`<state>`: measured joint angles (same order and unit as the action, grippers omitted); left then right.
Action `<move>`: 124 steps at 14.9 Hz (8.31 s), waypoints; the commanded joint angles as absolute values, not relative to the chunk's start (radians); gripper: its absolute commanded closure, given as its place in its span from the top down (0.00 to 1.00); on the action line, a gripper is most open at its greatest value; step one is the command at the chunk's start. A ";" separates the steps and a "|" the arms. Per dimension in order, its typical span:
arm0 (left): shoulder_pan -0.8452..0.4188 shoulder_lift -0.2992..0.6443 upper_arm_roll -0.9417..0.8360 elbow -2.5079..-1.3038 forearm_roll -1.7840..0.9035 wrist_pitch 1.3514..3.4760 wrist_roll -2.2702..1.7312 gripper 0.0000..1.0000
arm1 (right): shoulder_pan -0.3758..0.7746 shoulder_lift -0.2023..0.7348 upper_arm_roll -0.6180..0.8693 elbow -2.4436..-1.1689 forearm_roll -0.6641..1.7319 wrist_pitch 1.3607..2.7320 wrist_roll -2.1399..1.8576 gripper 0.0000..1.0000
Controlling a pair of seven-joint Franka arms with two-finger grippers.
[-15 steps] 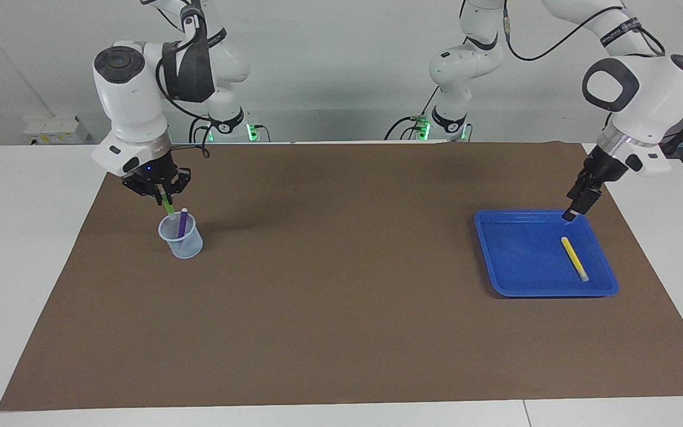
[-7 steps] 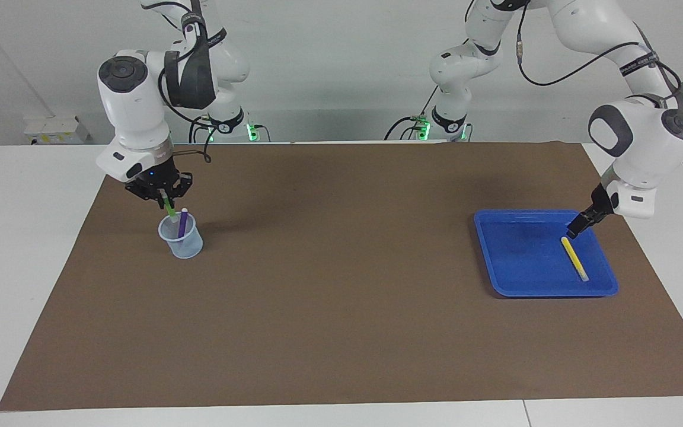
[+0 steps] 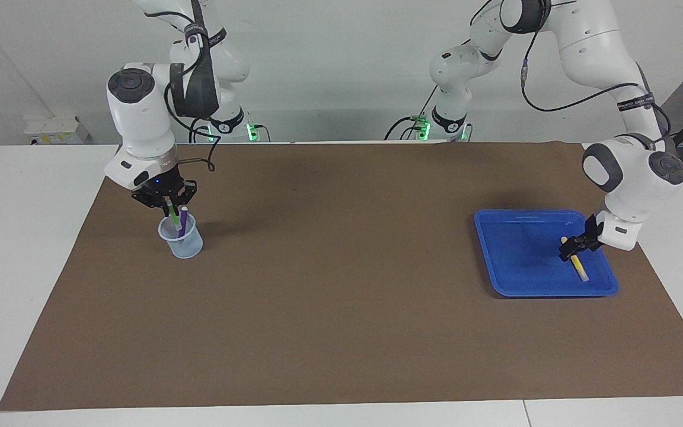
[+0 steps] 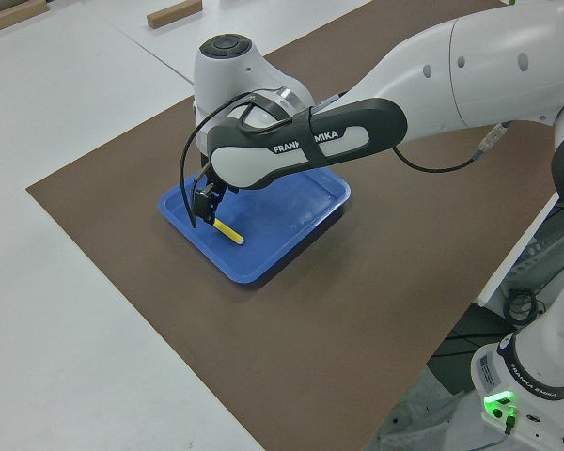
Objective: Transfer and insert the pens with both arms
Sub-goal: 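Grasp the yellow pen in the tray with the left gripper, then lift the yellow pen with the left gripper while the right gripper approaches, then grasp the yellow pen with the right gripper and open the left gripper, then carry the yellow pen to the cup while the left gripper returns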
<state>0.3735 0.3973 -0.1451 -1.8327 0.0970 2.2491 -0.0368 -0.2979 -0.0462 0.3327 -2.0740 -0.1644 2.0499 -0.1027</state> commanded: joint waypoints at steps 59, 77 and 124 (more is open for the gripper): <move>-0.221 -0.035 -0.273 -1.784 -0.543 2.023 -1.931 0.00 | 0.037 -0.089 0.377 -1.919 0.807 2.109 0.072 1.00; -0.342 -0.058 -0.275 -1.829 -0.534 2.088 -1.968 0.00 | 0.037 -0.080 0.379 -1.905 0.799 2.115 0.077 0.37; 0.353 -0.080 -0.241 -1.893 0.027 1.799 -0.192 1.00 | -0.400 -0.150 0.367 -2.034 -0.104 1.847 -0.193 0.00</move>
<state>0.3589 -0.1009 -0.2329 -1.8822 -0.0419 1.7874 -0.2579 -0.3819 -0.1171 0.3554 -2.0001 -0.0836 1.8387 -0.1694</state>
